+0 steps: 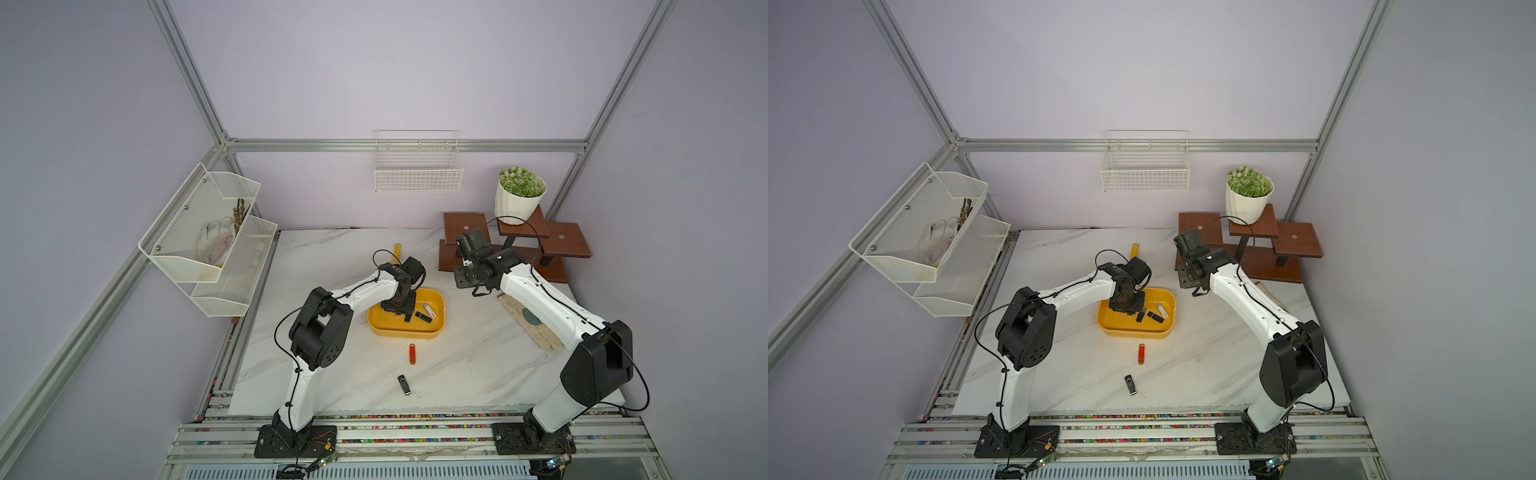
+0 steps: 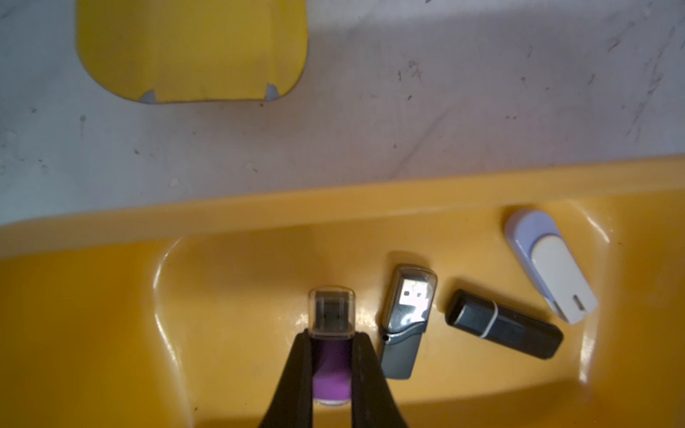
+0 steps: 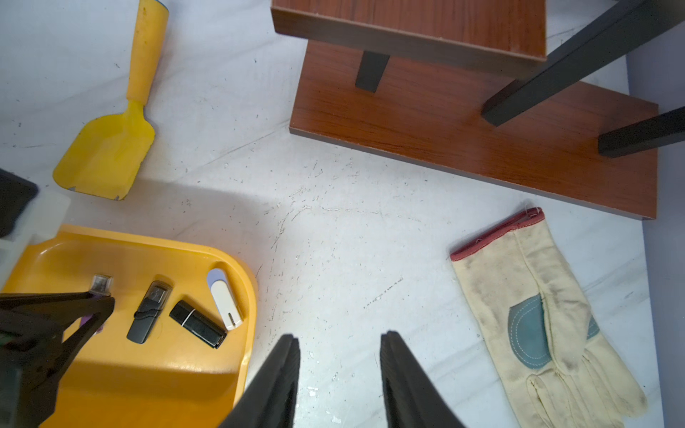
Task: Put the usb flash drive into the storage box
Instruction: Place the USB flash in the storage box.
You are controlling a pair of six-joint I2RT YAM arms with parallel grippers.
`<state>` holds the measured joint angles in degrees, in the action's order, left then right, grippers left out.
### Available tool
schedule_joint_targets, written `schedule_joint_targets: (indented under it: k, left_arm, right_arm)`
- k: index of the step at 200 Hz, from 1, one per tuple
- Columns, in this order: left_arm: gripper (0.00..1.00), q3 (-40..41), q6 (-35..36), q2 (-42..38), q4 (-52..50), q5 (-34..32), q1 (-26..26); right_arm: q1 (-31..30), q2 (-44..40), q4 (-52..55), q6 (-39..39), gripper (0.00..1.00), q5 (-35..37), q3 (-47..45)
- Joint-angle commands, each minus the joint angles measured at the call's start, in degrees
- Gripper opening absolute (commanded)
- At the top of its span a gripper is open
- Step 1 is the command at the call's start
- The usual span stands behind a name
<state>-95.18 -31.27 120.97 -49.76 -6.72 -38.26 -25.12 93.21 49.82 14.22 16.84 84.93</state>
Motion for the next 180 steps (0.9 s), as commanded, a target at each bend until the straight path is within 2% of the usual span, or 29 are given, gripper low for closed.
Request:
schedule_joint_targets:
  k: [1,24,55,85,112,148,180]
  left_arm:
    - [0.0,-0.9,0.27,0.51,2.28,0.81,0.25]
    - [0.0,-0.64,-0.01,1.28,3.03,1.18,-0.21]
    - [0.25,-0.41,-0.78,1.4,3.02,-0.02,-0.47]
    - [0.45,-0.18,-1.08,1.03,2.25,-0.99,-0.48]
    - [0.46,-0.63,-0.83,0.64,2.13,-0.88,-0.5]
    - [0.47,-3.99,0.01,-4.43,0.05,-2.75,-0.46]
    - [0.52,-10.56,1.58,-9.68,-5.46,-7.27,0.15]
  right_arm:
    - [0.33,-1.97,1.24,0.35,0.42,-0.23,-1.04]
    - [0.43,-2.5,1.44,0.17,0.42,-0.23,-1.61]
    - [0.52,-3.25,1.45,0.39,0.42,-0.66,-2.75]
    - [0.46,-4.23,1.36,0.59,0.43,-0.85,-3.71]
    - [0.43,-4.45,1.57,1.0,0.43,-1.35,-4.85]
    - [-0.3,-10.94,0.89,2.56,0.43,-6.61,-9.25]
    - [-5.95,-16.23,-1.63,7.4,0.44,-7.87,-16.74]
